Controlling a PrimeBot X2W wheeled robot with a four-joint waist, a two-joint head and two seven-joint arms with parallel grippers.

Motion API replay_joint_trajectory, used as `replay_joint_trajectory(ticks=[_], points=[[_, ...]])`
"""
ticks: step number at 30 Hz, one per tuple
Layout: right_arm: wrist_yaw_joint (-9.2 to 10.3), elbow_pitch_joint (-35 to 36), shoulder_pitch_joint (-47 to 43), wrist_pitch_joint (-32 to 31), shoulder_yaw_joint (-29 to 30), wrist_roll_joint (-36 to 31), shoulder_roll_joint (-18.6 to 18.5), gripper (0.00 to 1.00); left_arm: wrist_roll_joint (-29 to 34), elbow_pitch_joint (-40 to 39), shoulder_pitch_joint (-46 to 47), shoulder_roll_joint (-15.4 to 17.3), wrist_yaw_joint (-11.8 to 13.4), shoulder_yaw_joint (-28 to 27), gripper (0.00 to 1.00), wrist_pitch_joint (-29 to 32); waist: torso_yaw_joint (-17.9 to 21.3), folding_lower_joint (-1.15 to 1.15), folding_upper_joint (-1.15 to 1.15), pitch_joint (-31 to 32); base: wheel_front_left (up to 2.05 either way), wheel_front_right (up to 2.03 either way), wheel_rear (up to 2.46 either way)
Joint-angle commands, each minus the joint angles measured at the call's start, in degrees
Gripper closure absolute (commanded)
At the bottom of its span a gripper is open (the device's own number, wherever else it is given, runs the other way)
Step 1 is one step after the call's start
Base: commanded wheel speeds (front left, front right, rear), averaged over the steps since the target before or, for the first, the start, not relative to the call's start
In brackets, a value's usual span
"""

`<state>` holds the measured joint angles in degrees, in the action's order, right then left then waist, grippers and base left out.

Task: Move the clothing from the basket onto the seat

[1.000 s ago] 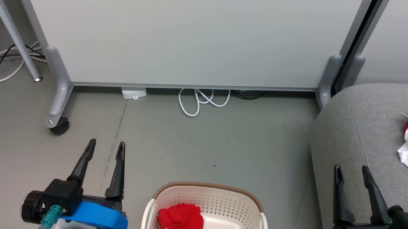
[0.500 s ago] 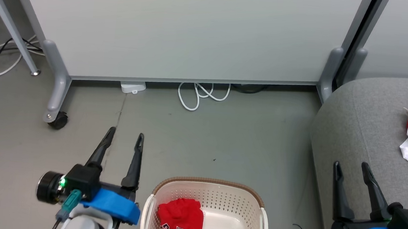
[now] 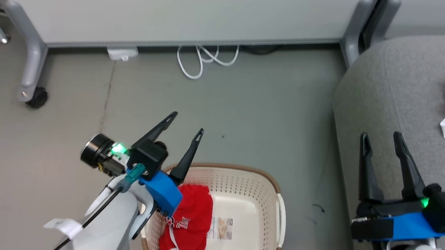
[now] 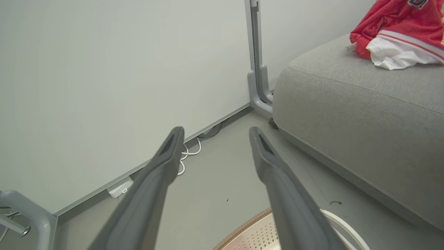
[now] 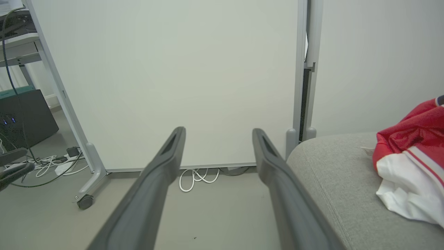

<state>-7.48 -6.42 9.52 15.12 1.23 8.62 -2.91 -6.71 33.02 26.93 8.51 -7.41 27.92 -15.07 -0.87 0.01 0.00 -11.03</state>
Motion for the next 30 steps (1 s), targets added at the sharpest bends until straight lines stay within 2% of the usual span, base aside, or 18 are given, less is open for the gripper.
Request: replay_joint_trajectory(ticks=[1, 17, 22, 30], points=[[-0.03, 0.3, 1.4, 0.0, -0.3, -0.5, 0.0, 0.00, 0.4, 1.4, 1.8, 0.6, -0.1, 1.3, 0.00, -0.2, 1.4, -0.01, 0.00, -3.5, 0.00, 0.00, 0.00], [-0.03, 2.6, 10.5, 0.0, -2.3, -1.5, -0.7, 0.00, -2.0, 22.8, 16.6, 1.0, -0.1, 23.6, 0.00, -0.1, 4.9, -0.01, 0.00, -17.4, 0.00, 0.00, 0.00], [-0.03, 3.3, 12.8, 0.0, -2.8, -1.4, -0.7, 0.00, -2.5, 29.8, 21.0, 0.8, -0.1, 30.3, 0.00, 1.5, 5.6, -0.01, 0.00, -21.8, 0.00, 0.00, 0.00], [-0.03, 4.1, 15.4, 0.0, -2.9, -1.7, -0.7, 0.00, -3.0, 36.2, 26.1, 0.9, -0.1, 38.6, 0.00, 4.8, 6.9, -0.01, 0.00, -27.2, 0.00, 0.00, 0.00]])
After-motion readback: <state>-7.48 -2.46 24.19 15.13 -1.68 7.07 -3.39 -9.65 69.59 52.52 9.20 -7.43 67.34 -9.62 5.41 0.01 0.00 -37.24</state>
